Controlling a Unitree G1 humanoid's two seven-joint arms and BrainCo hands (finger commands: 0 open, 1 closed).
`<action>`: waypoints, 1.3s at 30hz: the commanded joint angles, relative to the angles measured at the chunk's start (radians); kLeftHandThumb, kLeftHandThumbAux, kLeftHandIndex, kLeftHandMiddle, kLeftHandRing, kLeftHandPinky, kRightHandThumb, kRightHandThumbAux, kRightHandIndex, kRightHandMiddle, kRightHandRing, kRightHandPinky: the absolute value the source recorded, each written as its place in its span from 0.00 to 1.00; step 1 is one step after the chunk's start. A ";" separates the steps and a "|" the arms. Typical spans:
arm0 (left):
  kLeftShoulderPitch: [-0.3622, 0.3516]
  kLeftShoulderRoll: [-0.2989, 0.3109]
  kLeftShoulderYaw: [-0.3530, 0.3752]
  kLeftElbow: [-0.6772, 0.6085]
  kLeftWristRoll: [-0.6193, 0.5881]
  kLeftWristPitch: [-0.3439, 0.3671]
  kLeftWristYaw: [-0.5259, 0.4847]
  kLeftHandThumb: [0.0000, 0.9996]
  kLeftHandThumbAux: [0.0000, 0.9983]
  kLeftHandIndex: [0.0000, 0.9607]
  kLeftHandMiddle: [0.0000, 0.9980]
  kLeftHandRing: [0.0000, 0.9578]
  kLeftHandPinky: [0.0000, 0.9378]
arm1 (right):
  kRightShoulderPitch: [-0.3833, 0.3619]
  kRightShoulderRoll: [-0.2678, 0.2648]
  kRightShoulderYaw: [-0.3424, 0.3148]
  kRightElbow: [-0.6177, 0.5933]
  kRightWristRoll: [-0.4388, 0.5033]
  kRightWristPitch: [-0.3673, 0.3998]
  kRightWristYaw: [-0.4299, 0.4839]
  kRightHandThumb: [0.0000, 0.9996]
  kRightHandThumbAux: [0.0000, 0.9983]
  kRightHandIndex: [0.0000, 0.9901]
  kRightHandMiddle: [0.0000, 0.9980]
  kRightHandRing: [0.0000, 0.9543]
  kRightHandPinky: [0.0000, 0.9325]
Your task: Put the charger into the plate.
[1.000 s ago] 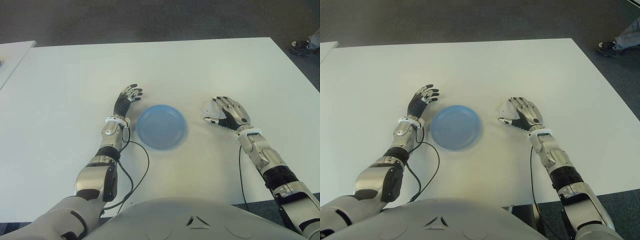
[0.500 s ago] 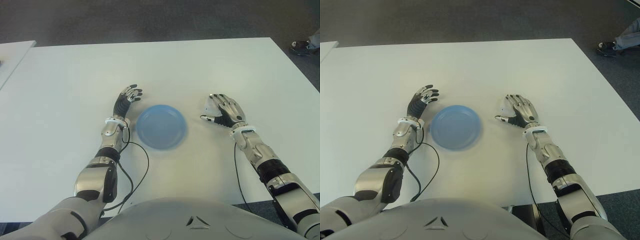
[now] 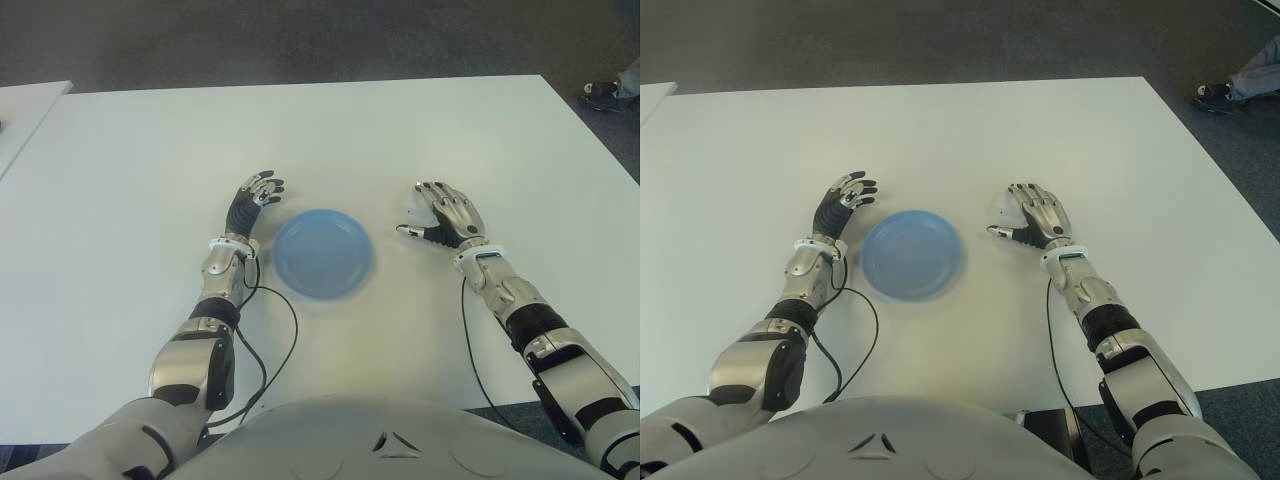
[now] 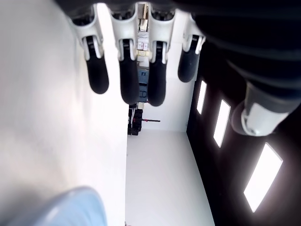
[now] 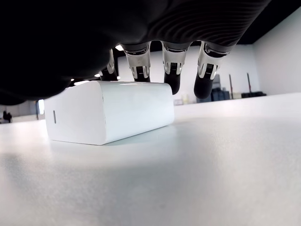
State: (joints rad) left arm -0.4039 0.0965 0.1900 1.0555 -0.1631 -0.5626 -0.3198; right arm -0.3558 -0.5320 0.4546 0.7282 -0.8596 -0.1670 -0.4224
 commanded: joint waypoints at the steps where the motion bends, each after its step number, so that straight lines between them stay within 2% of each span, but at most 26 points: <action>1: 0.049 -0.003 0.001 0.011 -0.002 0.040 -0.015 0.00 0.50 0.24 0.32 0.33 0.32 | 0.019 0.009 0.032 0.033 -0.013 -0.005 0.007 0.39 0.11 0.00 0.00 0.00 0.00; 24: 0.042 0.009 -0.010 0.008 0.003 0.052 -0.017 0.00 0.50 0.25 0.32 0.33 0.33 | 0.038 -0.007 0.022 -0.058 -0.003 -0.027 -0.082 0.35 0.09 0.00 0.00 0.00 0.00; 39: 0.024 0.012 -0.014 -0.006 0.010 0.080 -0.010 0.00 0.49 0.24 0.32 0.33 0.31 | 0.052 -0.040 0.004 -0.127 0.007 -0.061 -0.050 0.34 0.09 0.00 0.00 0.00 0.00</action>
State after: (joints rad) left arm -0.4020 0.1053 0.1797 1.0301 -0.1599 -0.5285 -0.3257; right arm -0.3193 -0.5574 0.4653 0.6176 -0.8590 -0.2141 -0.4887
